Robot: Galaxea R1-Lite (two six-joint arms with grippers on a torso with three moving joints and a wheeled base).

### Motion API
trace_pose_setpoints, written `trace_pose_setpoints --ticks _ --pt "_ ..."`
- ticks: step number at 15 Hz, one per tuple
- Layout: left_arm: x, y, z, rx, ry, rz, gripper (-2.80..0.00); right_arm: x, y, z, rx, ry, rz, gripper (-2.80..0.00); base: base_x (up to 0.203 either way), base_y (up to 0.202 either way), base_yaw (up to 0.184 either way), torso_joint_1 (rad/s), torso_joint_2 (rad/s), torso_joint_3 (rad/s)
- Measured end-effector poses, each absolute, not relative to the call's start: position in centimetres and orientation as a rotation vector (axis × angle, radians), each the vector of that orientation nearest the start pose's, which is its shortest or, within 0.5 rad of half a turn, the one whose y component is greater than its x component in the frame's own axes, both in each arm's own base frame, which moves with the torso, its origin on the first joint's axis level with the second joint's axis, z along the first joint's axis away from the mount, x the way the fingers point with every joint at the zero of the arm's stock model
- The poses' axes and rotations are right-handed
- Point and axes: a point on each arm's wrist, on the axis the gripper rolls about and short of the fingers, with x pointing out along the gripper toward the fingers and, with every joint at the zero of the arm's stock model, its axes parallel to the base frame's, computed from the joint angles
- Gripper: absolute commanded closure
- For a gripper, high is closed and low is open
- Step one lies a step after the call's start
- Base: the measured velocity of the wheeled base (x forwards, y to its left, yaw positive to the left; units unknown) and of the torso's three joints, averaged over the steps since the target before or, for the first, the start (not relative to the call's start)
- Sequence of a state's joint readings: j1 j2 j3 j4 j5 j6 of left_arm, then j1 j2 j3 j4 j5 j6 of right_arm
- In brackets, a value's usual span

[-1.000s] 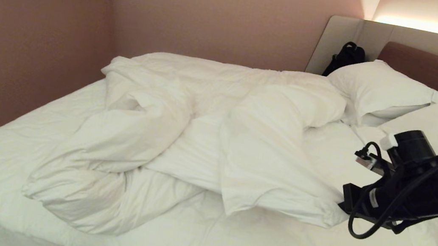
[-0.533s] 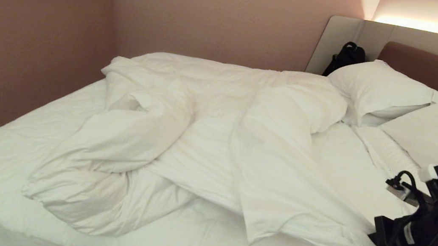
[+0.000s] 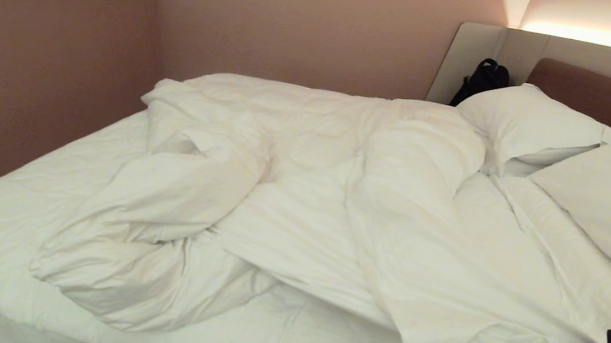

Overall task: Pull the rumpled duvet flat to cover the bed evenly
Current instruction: Flatten the corners of the folded blanket

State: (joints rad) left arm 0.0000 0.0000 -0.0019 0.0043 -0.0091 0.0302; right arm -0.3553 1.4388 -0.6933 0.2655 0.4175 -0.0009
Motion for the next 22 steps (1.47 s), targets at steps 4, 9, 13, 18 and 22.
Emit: trace_pose_setpoints --ticks 4,9,13,18,22 --pt "-2.3 0.0 7.6 0.030 0.002 -0.009 0.00 16.9 -9.6 14.7 0.446 0.898 -0.004 0.00 0.000 0.000 0.000 0.000 0.00 0.000" --pt "-2.3 0.0 7.6 0.031 0.002 -0.009 0.00 16.8 -14.6 14.8 0.502 0.838 -0.039 0.00 0.000 0.000 0.000 0.000 0.00 0.000" --pt "-2.3 0.0 7.6 0.031 0.003 -0.009 0.00 17.3 -19.6 14.6 0.540 0.813 -0.084 0.00 0.000 0.000 0.000 0.000 0.00 0.000" --pt "-2.3 0.0 7.6 0.031 0.003 -0.009 0.00 16.0 -25.3 15.3 0.569 0.782 -0.129 0.00 0.000 0.000 0.000 0.000 0.00 0.000" --pt "-2.3 0.0 7.6 0.031 0.003 -0.009 0.00 13.8 -27.3 14.8 0.622 0.821 -0.131 0.00 0.000 0.000 0.000 0.000 0.00 0.000"
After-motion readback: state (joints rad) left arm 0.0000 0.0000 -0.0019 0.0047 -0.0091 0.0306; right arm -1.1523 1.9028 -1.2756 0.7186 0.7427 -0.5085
